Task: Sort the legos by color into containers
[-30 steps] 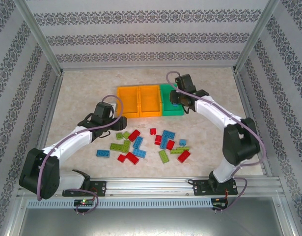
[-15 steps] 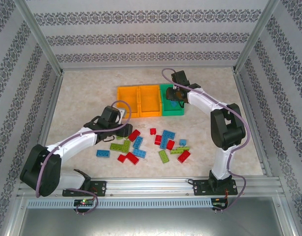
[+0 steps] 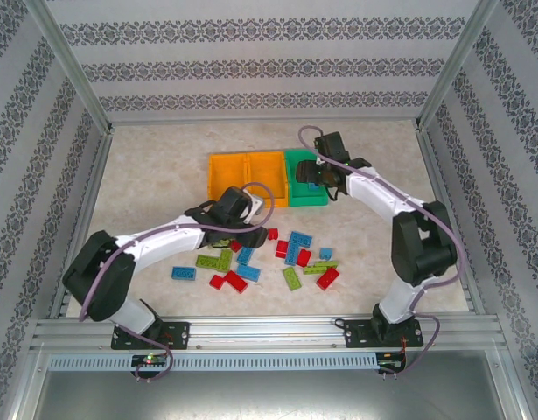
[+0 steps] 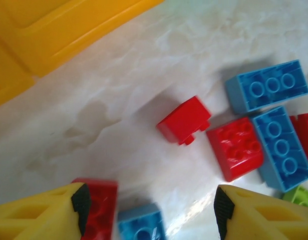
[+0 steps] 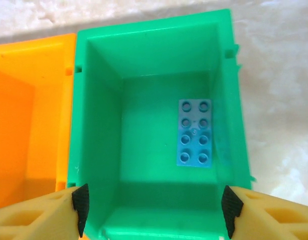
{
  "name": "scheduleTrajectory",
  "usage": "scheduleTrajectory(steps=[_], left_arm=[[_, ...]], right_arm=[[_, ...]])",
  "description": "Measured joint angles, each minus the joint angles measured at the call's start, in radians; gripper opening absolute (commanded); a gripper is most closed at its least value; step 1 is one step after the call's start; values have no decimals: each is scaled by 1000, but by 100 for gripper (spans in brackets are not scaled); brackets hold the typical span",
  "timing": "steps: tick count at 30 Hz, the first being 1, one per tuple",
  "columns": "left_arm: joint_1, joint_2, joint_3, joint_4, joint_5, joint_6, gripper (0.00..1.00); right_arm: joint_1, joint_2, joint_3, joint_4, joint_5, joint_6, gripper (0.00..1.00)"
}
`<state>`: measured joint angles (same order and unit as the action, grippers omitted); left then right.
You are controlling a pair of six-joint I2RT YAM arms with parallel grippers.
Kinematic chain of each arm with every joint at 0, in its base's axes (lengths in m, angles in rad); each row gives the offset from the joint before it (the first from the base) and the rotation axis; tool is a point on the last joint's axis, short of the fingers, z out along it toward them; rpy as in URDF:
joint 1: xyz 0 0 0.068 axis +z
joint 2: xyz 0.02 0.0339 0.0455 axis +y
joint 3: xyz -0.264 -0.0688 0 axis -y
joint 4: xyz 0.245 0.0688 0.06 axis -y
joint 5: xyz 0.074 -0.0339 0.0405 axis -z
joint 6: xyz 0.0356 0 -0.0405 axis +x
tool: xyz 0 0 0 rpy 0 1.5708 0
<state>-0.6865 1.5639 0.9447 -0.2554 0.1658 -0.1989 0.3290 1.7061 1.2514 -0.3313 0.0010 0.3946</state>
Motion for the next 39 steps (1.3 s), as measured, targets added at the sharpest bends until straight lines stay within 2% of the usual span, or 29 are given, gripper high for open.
scheduleTrajectory(steps=[8,12,14,24,28,39], left_arm=[[-55,229,175,-32,26,-143,68],[-64,291,221,-58,21,-211,67],[-65,307,240,-82,13,-235,65],[-65,351,304,-142,-44,-290,40],[-66,356,326,-154,-65,-293,34],[-66,336,330,-196,-126,-286,32]], right_arm=[[-125,-156,-213,37,-14,26,77],[-130,-188,-287,37,-14,26,78],[-130,-206,-313,37,-14,25,78],[-130,-262,-371,56,-14,18,78],[-130,-290,-414,59,-14,18,78],[-130,-409,-520,59,-14,18,79]])
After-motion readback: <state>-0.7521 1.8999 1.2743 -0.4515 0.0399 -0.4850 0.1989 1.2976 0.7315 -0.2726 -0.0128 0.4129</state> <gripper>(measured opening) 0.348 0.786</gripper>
